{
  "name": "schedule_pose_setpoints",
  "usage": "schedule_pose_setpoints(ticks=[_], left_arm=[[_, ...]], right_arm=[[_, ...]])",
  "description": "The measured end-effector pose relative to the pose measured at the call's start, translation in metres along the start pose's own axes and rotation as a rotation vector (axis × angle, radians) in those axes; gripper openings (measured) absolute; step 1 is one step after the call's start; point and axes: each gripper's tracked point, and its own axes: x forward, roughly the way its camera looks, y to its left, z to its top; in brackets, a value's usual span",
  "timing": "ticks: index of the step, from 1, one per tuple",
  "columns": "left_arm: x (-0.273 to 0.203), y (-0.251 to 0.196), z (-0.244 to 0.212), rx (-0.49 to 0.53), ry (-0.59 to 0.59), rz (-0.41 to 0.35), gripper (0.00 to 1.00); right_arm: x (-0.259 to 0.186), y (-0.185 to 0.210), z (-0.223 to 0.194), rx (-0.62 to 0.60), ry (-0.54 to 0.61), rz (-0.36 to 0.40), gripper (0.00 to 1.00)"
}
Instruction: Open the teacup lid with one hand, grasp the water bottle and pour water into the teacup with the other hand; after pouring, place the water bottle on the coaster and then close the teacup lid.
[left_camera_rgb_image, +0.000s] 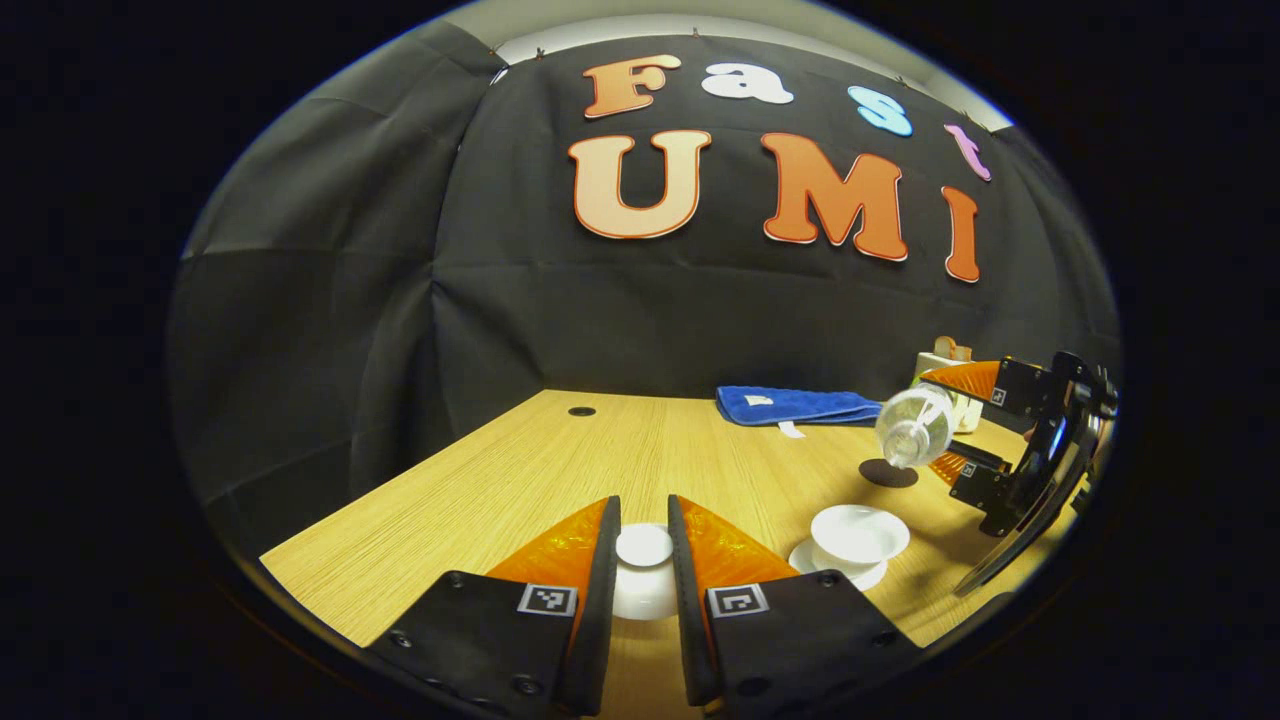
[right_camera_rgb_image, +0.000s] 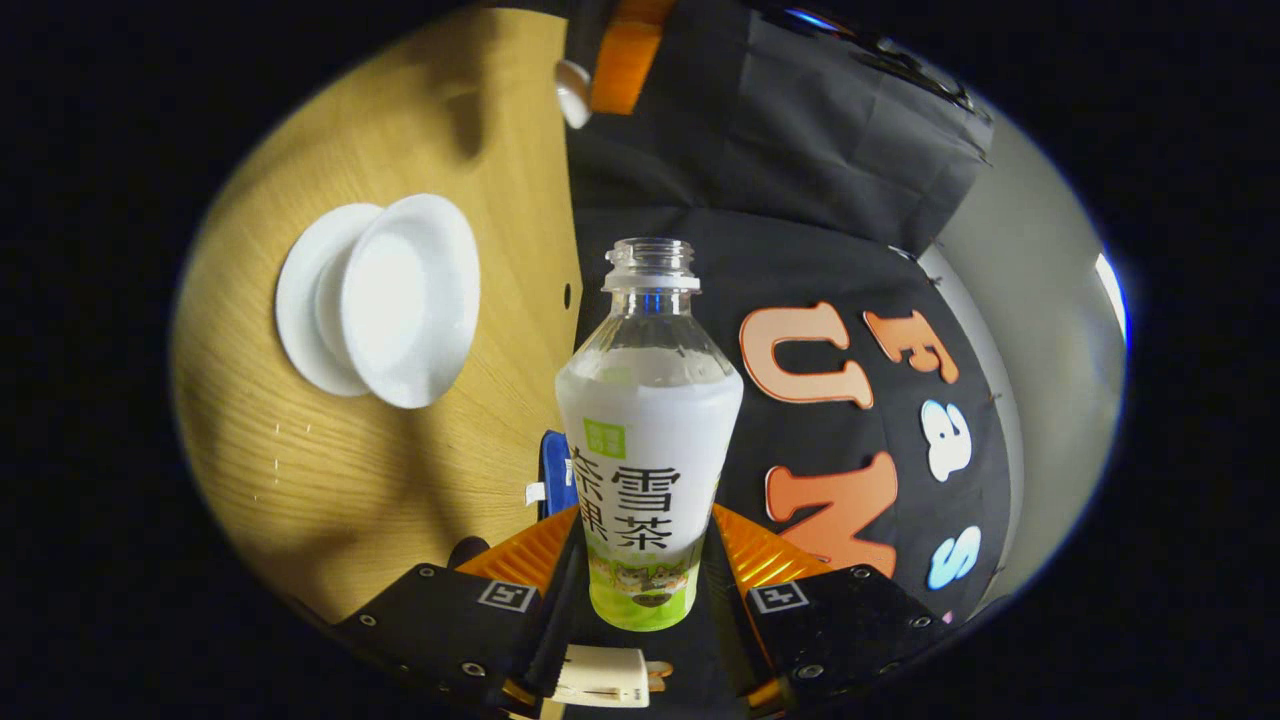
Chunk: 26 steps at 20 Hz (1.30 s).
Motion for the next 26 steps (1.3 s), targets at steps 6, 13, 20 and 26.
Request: schedule_pose_setpoints(ticks=[6,13,20,26], left_arm=[[0.003,-0.026,0.020,0.008,-0.044,-0.037,0.34],[0.003,-0.045,0.022,0.015,-0.044,-0.040,0.34],[0.002,-0.054,0.018,0.001,-0.028,-0.055,0.34],[0.005,-0.064,0.014,-0.003,-0.008,-0.057,0.33]], right_arm=[[0.028,-0.061,-0.043,0.437,0.103,-0.103,0.63],[0.046,-0.038,-0.092,0.965,0.209,-0.023,0.64],[0.061,-0.006,-0.119,1.296,0.264,0.064,0.63],[0.069,0.029,-0.132,1.409,0.338,0.139,0.63]])
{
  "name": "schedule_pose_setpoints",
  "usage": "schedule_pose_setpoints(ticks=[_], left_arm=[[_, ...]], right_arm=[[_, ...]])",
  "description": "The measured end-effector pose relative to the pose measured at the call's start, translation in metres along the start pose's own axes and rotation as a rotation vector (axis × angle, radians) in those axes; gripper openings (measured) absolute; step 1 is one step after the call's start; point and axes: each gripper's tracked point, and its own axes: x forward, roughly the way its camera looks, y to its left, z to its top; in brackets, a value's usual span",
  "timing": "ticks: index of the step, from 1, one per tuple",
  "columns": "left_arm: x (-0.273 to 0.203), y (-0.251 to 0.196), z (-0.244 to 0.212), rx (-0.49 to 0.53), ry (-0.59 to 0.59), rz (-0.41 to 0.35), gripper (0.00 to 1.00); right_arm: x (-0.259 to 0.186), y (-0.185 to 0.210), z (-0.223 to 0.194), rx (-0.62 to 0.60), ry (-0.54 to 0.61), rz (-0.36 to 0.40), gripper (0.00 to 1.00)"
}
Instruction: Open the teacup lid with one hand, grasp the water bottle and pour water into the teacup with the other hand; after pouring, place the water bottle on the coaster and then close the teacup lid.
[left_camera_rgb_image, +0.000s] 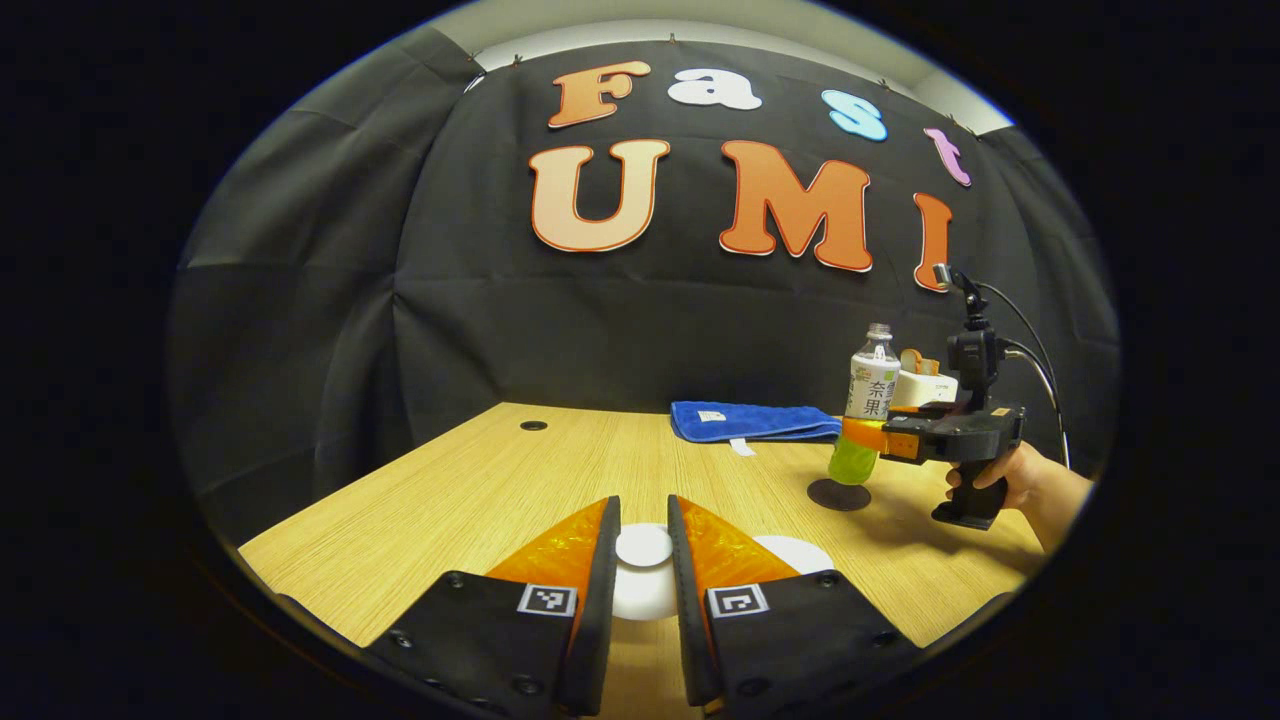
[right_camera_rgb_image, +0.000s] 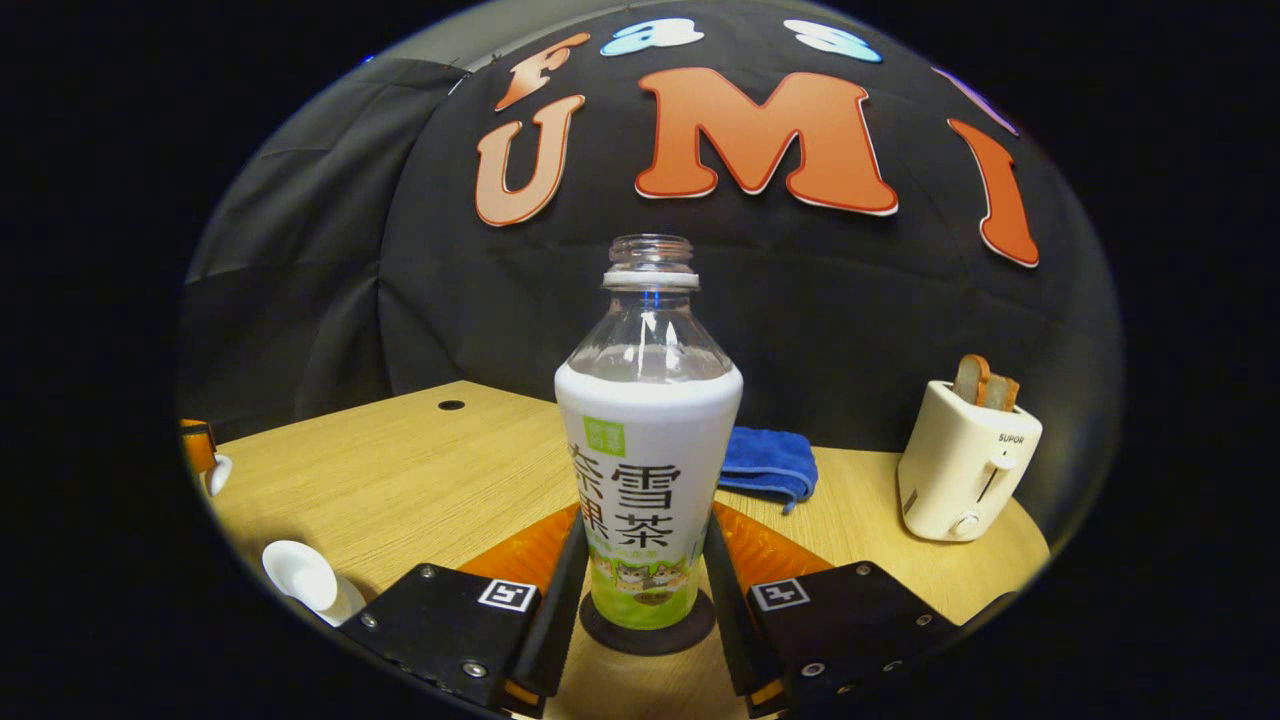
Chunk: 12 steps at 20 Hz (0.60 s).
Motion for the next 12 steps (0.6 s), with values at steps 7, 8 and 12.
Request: schedule_pose_setpoints(ticks=[7,8,12], left_arm=[[0.011,-0.034,-0.001,-0.022,0.005,-0.067,0.34],[0.014,-0.041,-0.001,-0.024,0.001,-0.081,0.34],[0.027,-0.076,-0.007,-0.035,0.013,-0.147,0.34]], right_arm=[[0.005,-0.005,-0.025,-0.001,0.045,-0.007,0.63],[0.006,-0.005,-0.025,-0.002,0.038,-0.004,0.64],[0.006,-0.005,-0.025,0.008,0.040,0.001,0.67]])
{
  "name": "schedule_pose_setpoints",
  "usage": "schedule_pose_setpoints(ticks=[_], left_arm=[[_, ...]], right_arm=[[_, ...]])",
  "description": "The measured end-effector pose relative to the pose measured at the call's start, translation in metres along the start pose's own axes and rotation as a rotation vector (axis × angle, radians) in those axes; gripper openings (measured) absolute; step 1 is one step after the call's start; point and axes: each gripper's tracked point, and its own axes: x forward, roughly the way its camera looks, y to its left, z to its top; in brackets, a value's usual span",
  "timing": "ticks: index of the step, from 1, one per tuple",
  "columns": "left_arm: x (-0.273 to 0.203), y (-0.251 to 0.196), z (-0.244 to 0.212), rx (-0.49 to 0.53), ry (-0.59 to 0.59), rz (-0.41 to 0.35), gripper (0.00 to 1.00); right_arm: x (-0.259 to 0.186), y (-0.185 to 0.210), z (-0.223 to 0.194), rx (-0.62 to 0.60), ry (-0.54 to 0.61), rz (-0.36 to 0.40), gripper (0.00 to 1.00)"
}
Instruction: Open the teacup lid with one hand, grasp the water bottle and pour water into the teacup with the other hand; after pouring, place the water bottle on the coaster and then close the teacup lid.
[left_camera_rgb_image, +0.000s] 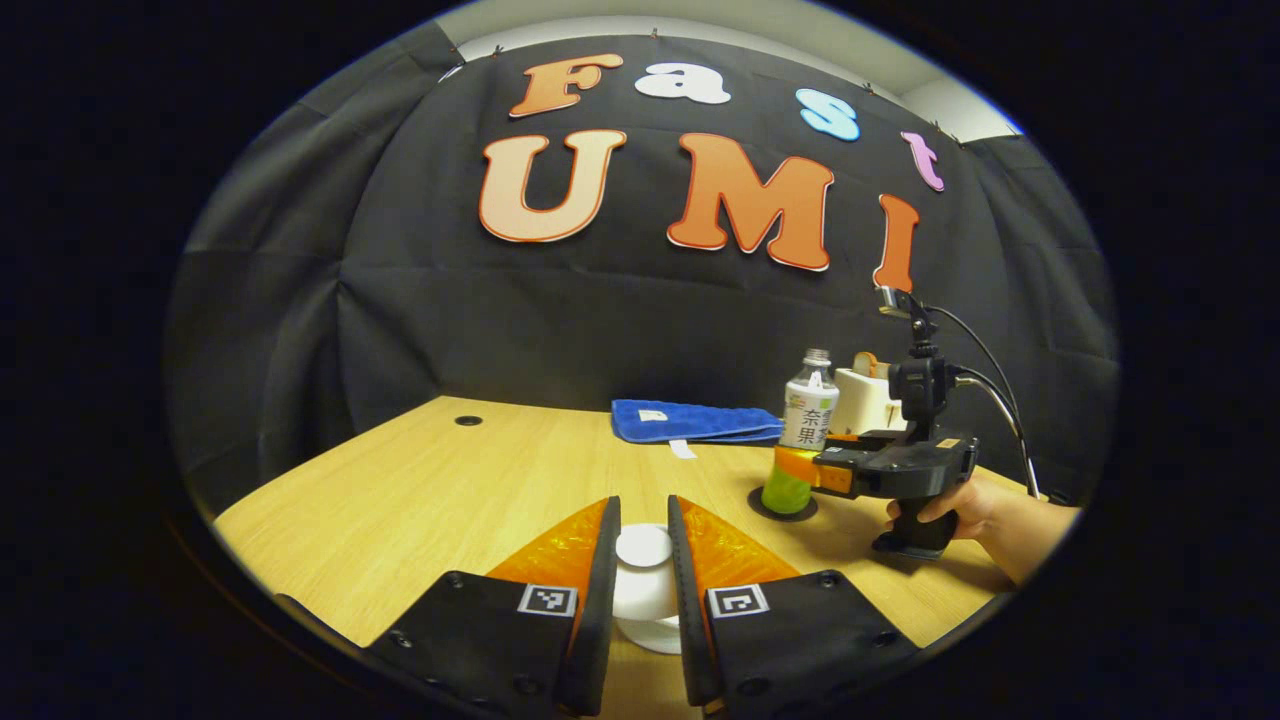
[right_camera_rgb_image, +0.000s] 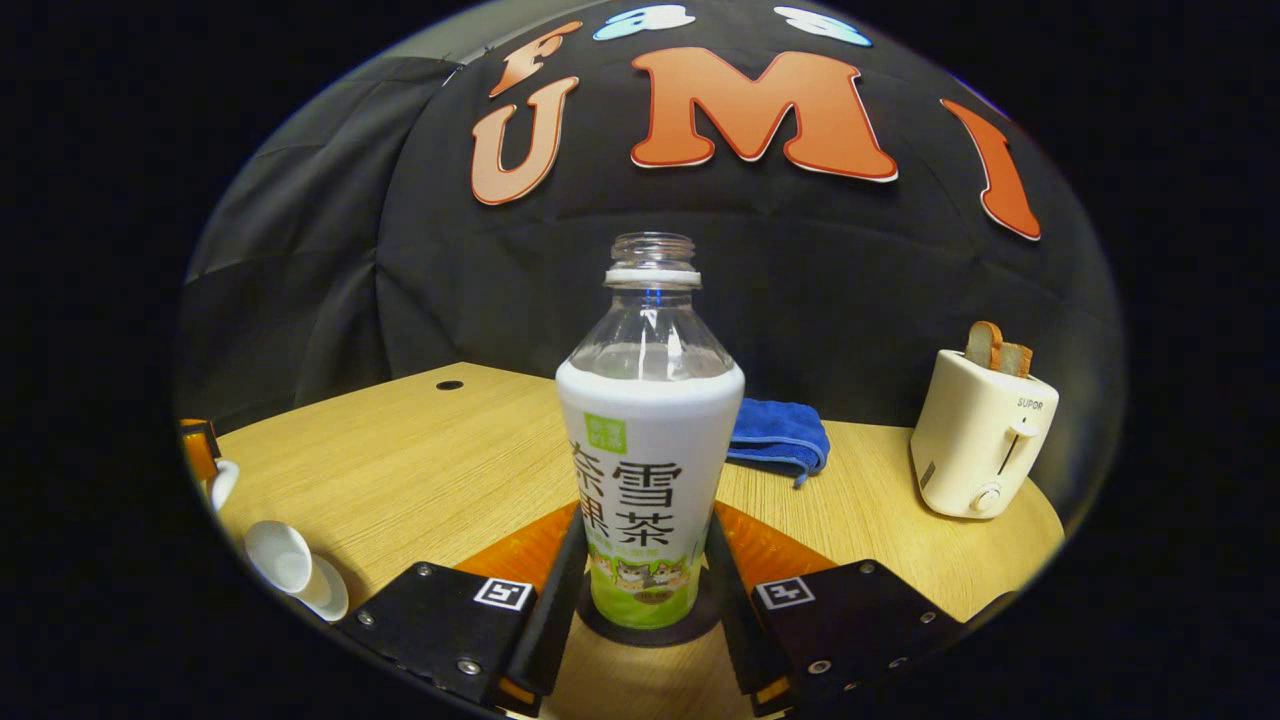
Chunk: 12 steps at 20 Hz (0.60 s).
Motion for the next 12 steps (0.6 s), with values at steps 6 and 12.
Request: schedule_pose_setpoints(ticks=[6,12], left_arm=[[0.016,-0.019,-0.025,0.029,0.044,-0.031,0.34],[0.019,-0.024,-0.046,0.072,0.083,-0.039,0.32]], right_arm=[[-0.015,0.001,0.009,-0.001,-0.020,0.020,0.91],[-0.044,0.000,0.016,-0.006,-0.031,0.031,0.98]])
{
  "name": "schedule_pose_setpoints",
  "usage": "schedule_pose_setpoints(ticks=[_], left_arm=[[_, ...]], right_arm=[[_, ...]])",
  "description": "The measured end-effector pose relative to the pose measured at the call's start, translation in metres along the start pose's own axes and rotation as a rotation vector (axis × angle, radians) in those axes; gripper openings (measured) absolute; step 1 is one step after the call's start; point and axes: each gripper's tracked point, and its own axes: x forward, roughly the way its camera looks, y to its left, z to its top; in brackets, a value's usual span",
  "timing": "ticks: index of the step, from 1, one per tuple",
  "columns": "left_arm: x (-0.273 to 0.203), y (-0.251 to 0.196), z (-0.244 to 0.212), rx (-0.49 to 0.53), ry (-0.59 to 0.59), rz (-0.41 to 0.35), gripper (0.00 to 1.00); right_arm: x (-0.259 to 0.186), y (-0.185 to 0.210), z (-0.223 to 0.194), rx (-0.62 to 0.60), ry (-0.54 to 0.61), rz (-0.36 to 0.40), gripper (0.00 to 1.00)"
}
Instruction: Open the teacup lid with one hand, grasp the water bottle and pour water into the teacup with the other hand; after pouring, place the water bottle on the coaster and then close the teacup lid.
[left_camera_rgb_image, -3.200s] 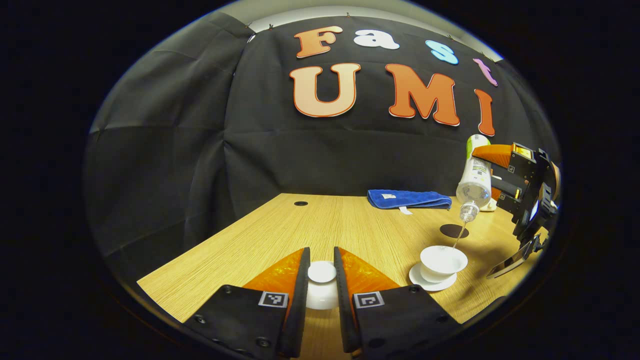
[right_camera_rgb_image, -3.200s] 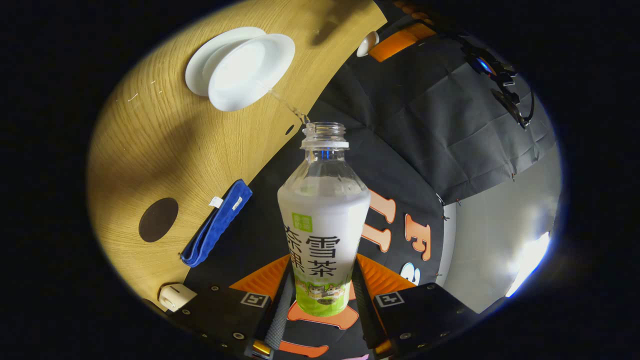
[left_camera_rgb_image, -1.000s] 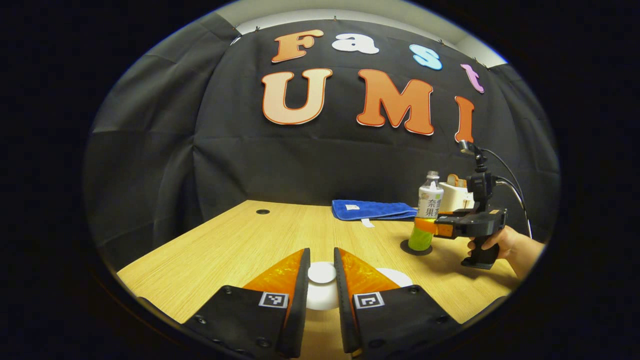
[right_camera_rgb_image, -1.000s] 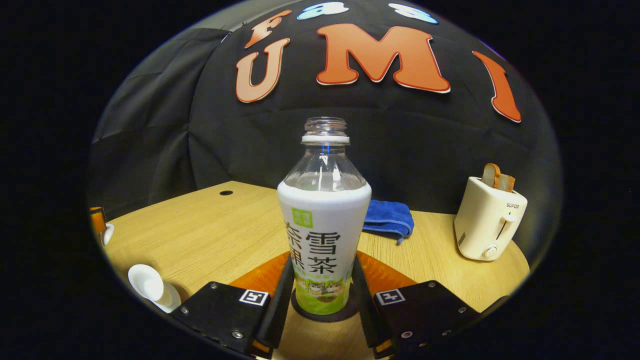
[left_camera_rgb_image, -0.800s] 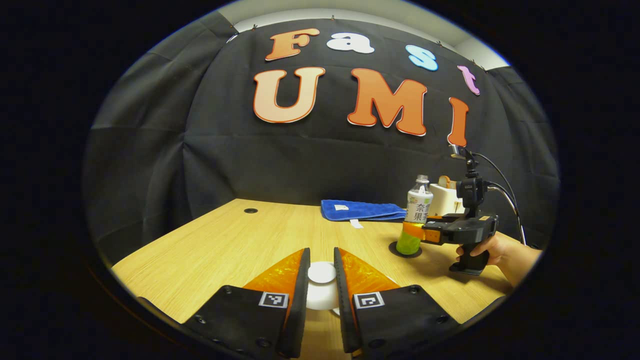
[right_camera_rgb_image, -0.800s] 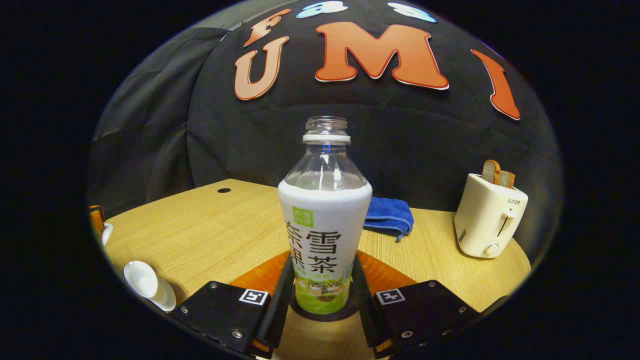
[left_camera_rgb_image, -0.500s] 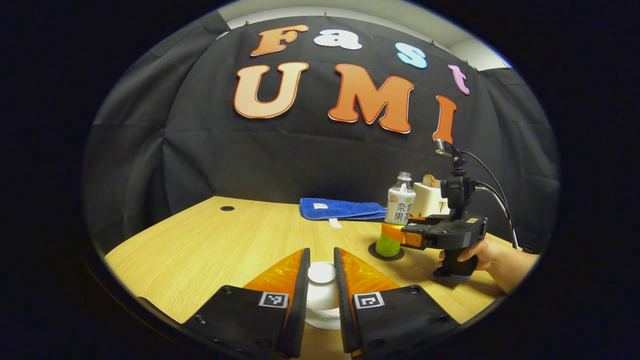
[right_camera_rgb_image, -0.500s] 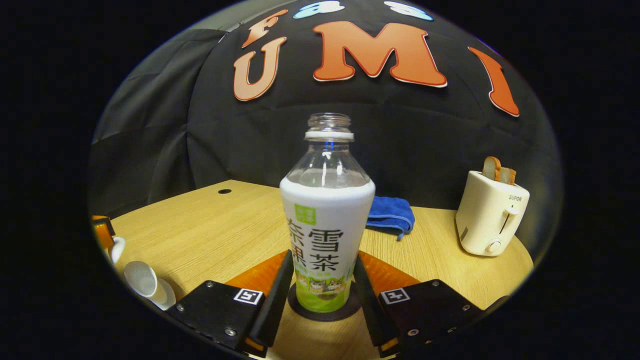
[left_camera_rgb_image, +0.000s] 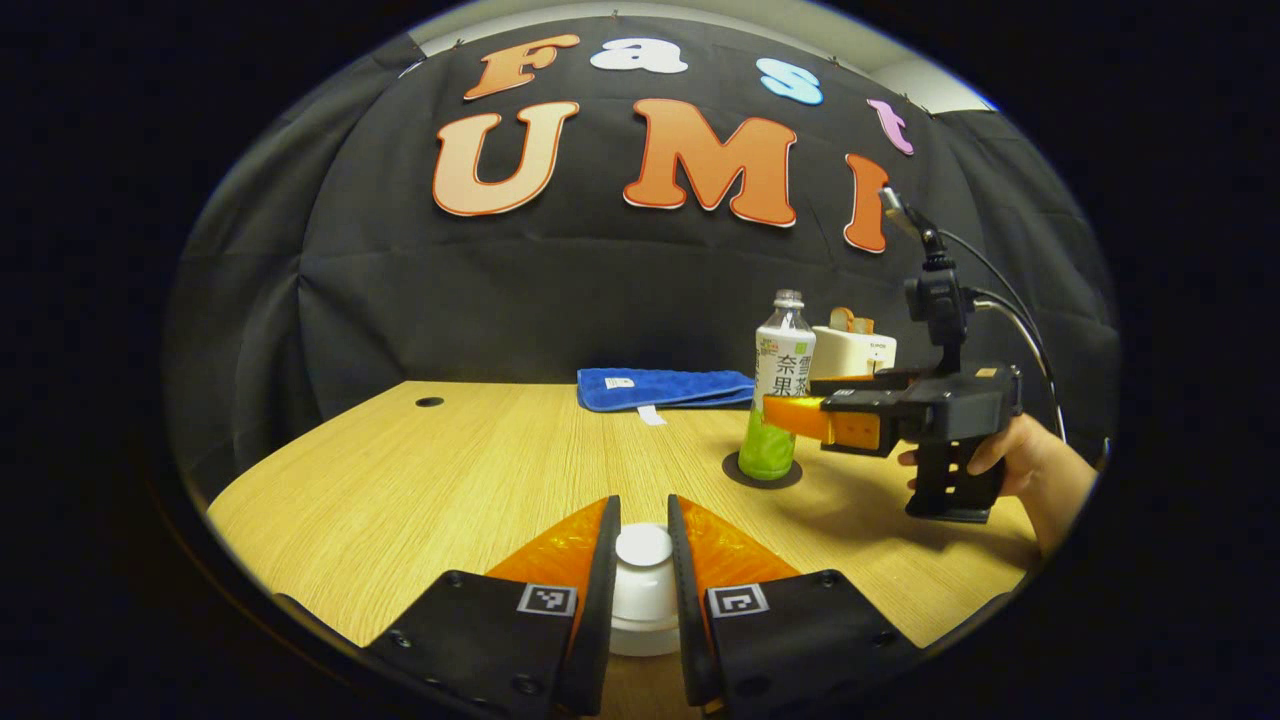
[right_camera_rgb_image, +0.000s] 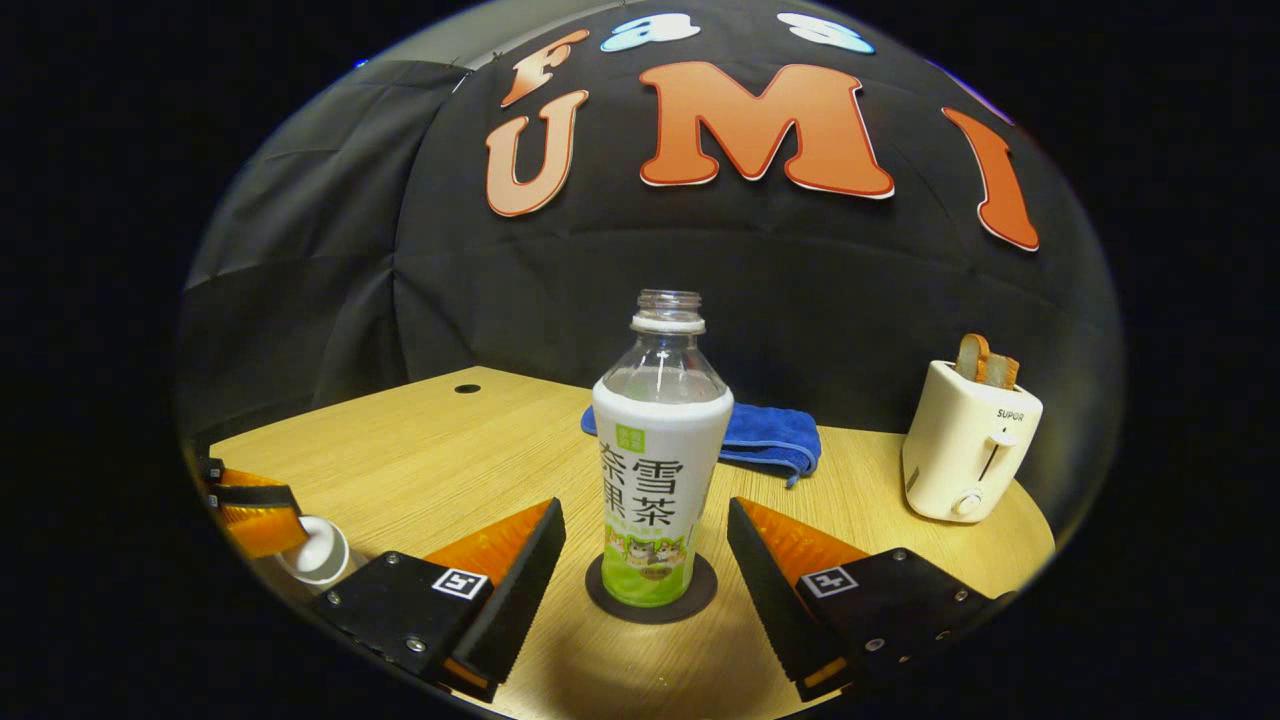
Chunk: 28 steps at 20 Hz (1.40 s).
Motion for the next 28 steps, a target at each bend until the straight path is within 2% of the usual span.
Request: schedule_pose_setpoints(ticks=[6,8,9,12,13,18,19,21,22,24,25,26,28], left_arm=[[0.003,-0.002,-0.001,0.078,0.014,0.029,0.34],[0.000,-0.001,0.001,0.098,0.010,0.042,0.37],[-0.001,0.000,0.007,0.099,-0.003,0.046,0.44],[-0.009,0.004,0.035,0.096,-0.079,0.072,0.53],[-0.011,0.007,0.046,0.089,-0.103,0.083,0.63],[-0.021,0.033,0.096,0.047,-0.216,0.141,0.90],[-0.023,0.039,0.106,0.028,-0.233,0.147,0.87],[-0.025,0.050,0.123,-0.005,-0.256,0.162,0.94],[-0.029,0.055,0.130,-0.016,-0.267,0.171,0.92],[-0.031,0.058,0.148,-0.022,-0.294,0.182,0.94],[-0.032,0.057,0.156,-0.023,-0.310,0.187,0.92],[-0.034,0.055,0.166,-0.027,-0.328,0.183,0.92],[-0.038,0.045,0.180,-0.031,-0.346,0.176,0.94]], right_arm=[[-0.040,-0.006,0.026,-0.002,-0.079,-0.007,0.98],[-0.051,-0.007,0.030,-0.004,-0.097,-0.008,0.98],[-0.056,-0.008,0.033,-0.005,-0.105,-0.013,0.98],[-0.075,-0.010,0.043,0.009,-0.141,-0.025,0.98],[-0.081,-0.010,0.050,0.011,-0.159,-0.029,0.98],[-0.120,-0.008,0.079,0.019,-0.253,-0.043,0.97],[-0.128,-0.010,0.084,0.008,-0.267,-0.053,0.97],[-0.141,-0.014,0.092,-0.014,-0.290,-0.086,0.97],[-0.146,-0.015,0.096,-0.019,-0.296,-0.099,0.97],[-0.153,-0.018,0.100,-0.023,-0.296,-0.116,0.97],[-0.157,-0.018,0.104,-0.026,-0.306,-0.119,0.94],[-0.161,-0.018,0.106,-0.032,-0.314,-0.125,0.97],[-0.167,-0.018,0.112,-0.051,-0.323,-0.150,0.97]])
